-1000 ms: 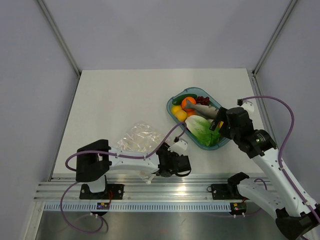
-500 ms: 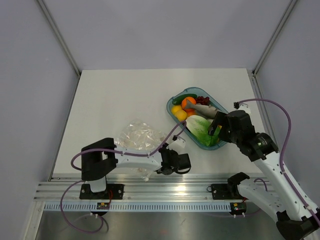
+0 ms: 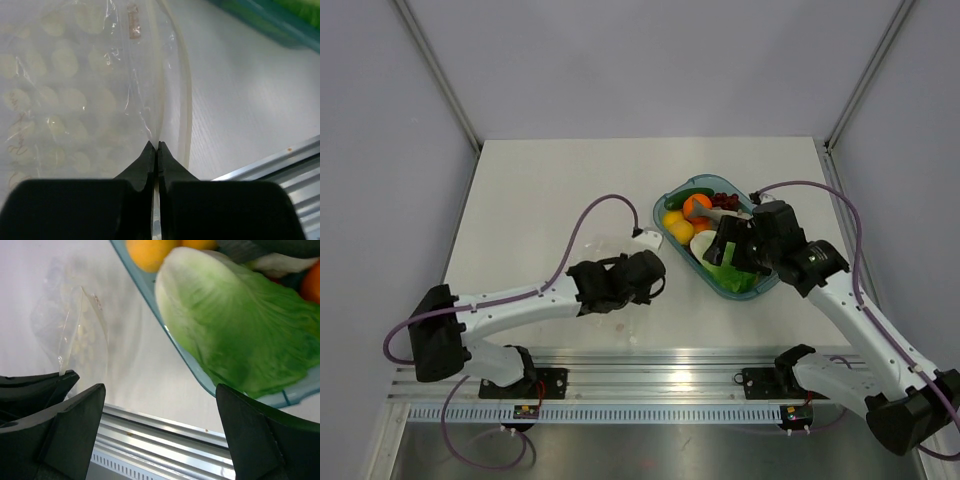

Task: Place the food in the zip-top bag and seal the zipper
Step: Pick up the zipper food storage bag at the center of the board, then open the zipper of the food storage bag.

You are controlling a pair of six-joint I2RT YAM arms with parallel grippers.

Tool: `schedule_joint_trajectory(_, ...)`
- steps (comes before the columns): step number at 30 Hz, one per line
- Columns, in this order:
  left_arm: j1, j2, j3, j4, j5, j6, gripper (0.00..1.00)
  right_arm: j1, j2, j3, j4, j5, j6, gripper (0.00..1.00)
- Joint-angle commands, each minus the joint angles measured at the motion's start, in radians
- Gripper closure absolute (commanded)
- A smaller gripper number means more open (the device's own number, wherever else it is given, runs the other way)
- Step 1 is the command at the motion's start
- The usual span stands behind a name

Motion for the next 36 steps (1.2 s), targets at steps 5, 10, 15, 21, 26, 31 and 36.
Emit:
schedule_joint_trajectory(5,0.162,-0.178,0.048,0.078,0.268,-0.013,1.0,0.1,0.122,0.087,0.192,-0.127,0.072,0.01)
schedule_joint_trajectory(10,0.174,-0.168,0.16,-0.015,0.255,-0.044,1.0,0.195,0.197,0.118,0.237,-0.1,0.1,0.0)
schedule_joint_trajectory(15,0.211,-0.184,0.157,0.01,0.285,-0.056,1.0,0.248,0.236,0.107,0.274,-0.097,0.122,0.01)
schedule_joint_trajectory(21,0.228,-0.179,0.143,0.03,0.313,-0.071,1.0,0.261,0.24,0.09,0.298,-0.106,0.132,0.01)
schedule_joint_trajectory(26,0.239,-0.193,0.144,0.04,0.322,-0.081,1.0,0.271,0.271,0.07,0.333,-0.124,0.146,0.18)
schedule_joint_trajectory(31,0.251,-0.201,0.157,0.023,0.319,-0.079,1.0,0.291,0.311,0.064,0.363,-0.111,0.152,0.75)
schedule_joint_trajectory(36,0.274,-0.22,0.16,-0.014,0.313,-0.071,1.0,0.291,0.323,0.052,0.327,-0.02,0.137,1.0)
